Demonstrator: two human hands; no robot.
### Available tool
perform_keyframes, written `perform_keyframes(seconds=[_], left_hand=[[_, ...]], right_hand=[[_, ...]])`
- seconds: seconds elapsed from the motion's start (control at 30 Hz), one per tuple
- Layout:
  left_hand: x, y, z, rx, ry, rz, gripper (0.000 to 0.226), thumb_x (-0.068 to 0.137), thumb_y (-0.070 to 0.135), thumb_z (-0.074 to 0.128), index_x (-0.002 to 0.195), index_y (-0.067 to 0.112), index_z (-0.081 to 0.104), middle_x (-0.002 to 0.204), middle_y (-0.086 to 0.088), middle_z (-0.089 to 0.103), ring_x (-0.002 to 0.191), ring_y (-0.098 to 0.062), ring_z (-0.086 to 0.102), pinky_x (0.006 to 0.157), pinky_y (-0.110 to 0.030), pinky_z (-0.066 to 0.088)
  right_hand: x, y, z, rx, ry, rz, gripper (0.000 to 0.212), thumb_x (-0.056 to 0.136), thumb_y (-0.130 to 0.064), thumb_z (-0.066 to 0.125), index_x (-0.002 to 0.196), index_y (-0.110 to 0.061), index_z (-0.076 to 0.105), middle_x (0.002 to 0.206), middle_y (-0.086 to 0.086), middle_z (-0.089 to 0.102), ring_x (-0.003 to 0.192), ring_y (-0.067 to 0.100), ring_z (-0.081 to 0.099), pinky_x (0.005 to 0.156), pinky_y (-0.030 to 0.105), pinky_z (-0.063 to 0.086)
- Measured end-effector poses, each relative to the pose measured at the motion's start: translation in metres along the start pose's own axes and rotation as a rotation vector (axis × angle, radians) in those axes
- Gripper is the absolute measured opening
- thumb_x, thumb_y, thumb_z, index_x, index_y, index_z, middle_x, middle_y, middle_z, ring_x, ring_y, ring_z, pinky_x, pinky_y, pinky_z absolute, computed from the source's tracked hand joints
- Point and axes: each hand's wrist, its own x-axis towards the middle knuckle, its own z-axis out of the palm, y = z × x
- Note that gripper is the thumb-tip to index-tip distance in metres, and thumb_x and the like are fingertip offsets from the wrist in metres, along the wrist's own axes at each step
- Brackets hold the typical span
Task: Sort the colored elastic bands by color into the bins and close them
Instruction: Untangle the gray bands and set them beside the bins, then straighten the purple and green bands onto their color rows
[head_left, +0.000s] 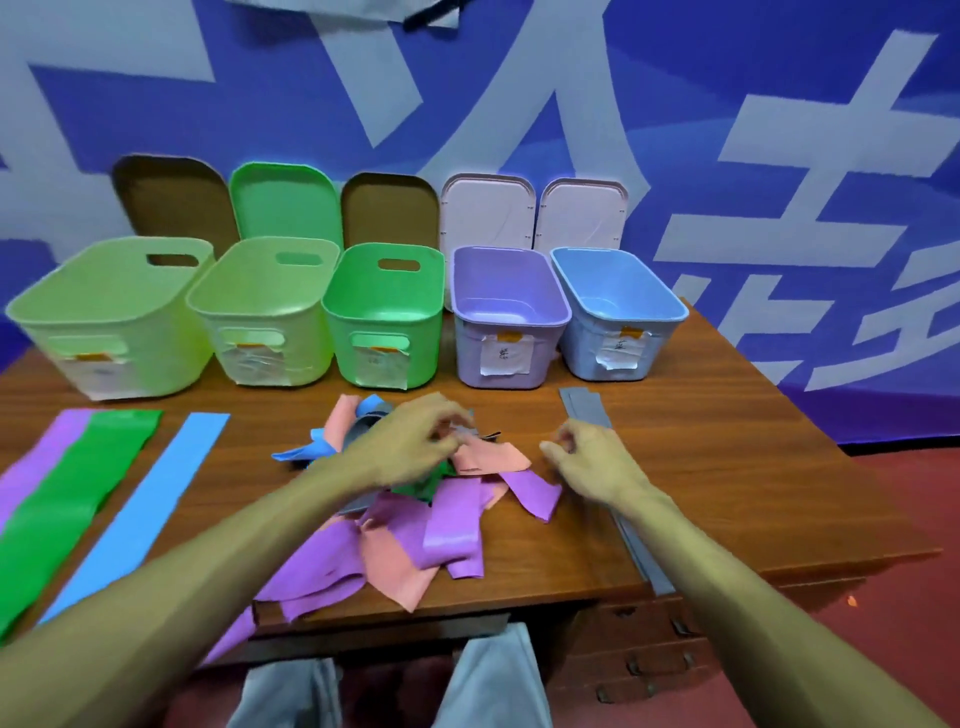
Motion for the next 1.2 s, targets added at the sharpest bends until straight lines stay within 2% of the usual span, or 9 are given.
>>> perform_keyframes(seconds=[0.13, 0.27, 0.37, 0.5, 0.67, 0.77, 0.93, 1.1, 1.2], left_hand=[[-0.022, -0.016, 0.004, -0.045, 0.032, -0.089, 0.037, 0.082, 0.032, 0.045, 0.109, 0.014, 0.063, 0.108, -0.004, 0.062, 0.104, -0.015, 0.055, 0.096, -0.025, 0.039], [-0.02, -0.021, 0.025, -0.147, 0.082, -0.106, 0.038, 0.087, 0.019, 0.054, 0.122, 0.006, 0.056, 0.123, -0.007, 0.057, 0.116, -0.018, 0.05, 0.1, -0.014, 0.029], [-0.011, -0.023, 0.037, -0.226, 0.201, -0.158, 0.049, 0.084, 0.025, 0.056, 0.129, 0.006, 0.05, 0.125, -0.003, 0.05, 0.117, -0.013, 0.044, 0.102, -0.014, 0.026], [-0.001, -0.028, 0.044, -0.264, 0.274, -0.257, 0.052, 0.088, 0.017, 0.062, 0.137, 0.011, 0.043, 0.116, 0.002, 0.041, 0.11, -0.007, 0.042, 0.094, -0.008, 0.025], [-0.001, -0.035, 0.039, -0.153, 0.185, -0.227, 0.018, 0.083, 0.017, 0.069, 0.1, 0.014, 0.068, 0.093, 0.0, 0.057, 0.095, -0.019, 0.055, 0.087, -0.025, 0.041], [-0.008, -0.031, 0.034, -0.191, 0.251, -0.2, 0.012, 0.08, 0.017, 0.072, 0.092, 0.015, 0.07, 0.088, -0.001, 0.061, 0.084, -0.013, 0.055, 0.076, -0.017, 0.039], [-0.018, -0.025, 0.027, -0.199, 0.295, -0.155, 0.003, 0.082, 0.019, 0.071, 0.083, 0.021, 0.071, 0.082, 0.001, 0.062, 0.078, -0.009, 0.056, 0.072, -0.017, 0.041], [-0.018, -0.023, 0.016, -0.23, 0.325, -0.138, 0.016, 0.082, 0.013, 0.07, 0.075, 0.027, 0.064, 0.084, 0.0, 0.064, 0.08, -0.003, 0.056, 0.073, -0.007, 0.038], [-0.019, -0.023, 0.011, -0.402, 0.335, -0.206, 0.02, 0.084, 0.015, 0.067, 0.074, 0.031, 0.06, 0.091, 0.001, 0.067, 0.085, -0.007, 0.061, 0.081, -0.018, 0.045]], right_hand=[[0.014, -0.02, 0.033, 0.265, 0.053, 0.091, 0.029, 0.092, -0.035, 0.054, 0.102, -0.01, 0.065, 0.104, 0.008, 0.067, 0.104, 0.026, 0.059, 0.08, 0.027, 0.039], [0.02, -0.019, 0.065, 0.427, 0.136, 0.233, 0.022, 0.087, -0.036, 0.061, 0.089, -0.014, 0.066, 0.101, 0.006, 0.069, 0.101, 0.027, 0.06, 0.08, 0.029, 0.042], [0.021, -0.012, 0.083, 0.354, 0.233, 0.189, 0.011, 0.079, -0.033, 0.065, 0.085, -0.023, 0.066, 0.092, 0.004, 0.068, 0.098, 0.025, 0.057, 0.09, 0.037, 0.045], [0.022, -0.004, 0.09, 0.345, 0.274, 0.133, 0.008, 0.081, -0.034, 0.066, 0.087, -0.029, 0.068, 0.084, -0.005, 0.063, 0.091, 0.02, 0.056, 0.085, 0.037, 0.046], [0.022, -0.007, 0.092, 0.332, 0.305, 0.146, 0.013, 0.08, -0.023, 0.067, 0.075, -0.034, 0.062, 0.083, -0.01, 0.061, 0.09, 0.017, 0.057, 0.083, 0.037, 0.047], [0.021, -0.008, 0.09, 0.365, 0.297, 0.188, 0.016, 0.081, -0.023, 0.064, 0.072, -0.035, 0.059, 0.087, -0.012, 0.063, 0.091, 0.016, 0.058, 0.082, 0.037, 0.048], [0.022, -0.008, 0.065, 0.608, 0.196, 0.255, 0.016, 0.084, -0.013, 0.058, 0.076, -0.026, 0.06, 0.092, -0.004, 0.065, 0.095, 0.02, 0.061, 0.081, 0.035, 0.049], [0.017, -0.036, 0.021, 0.528, 0.309, 0.018, 0.016, 0.083, -0.009, 0.054, 0.078, -0.024, 0.057, 0.073, -0.007, 0.059, 0.073, 0.014, 0.055, 0.067, 0.03, 0.044], [0.015, -0.074, -0.003, 0.634, 0.327, -0.174, 0.021, 0.084, -0.005, 0.056, 0.077, -0.025, 0.055, 0.073, -0.008, 0.058, 0.069, 0.009, 0.053, 0.065, 0.024, 0.043]])
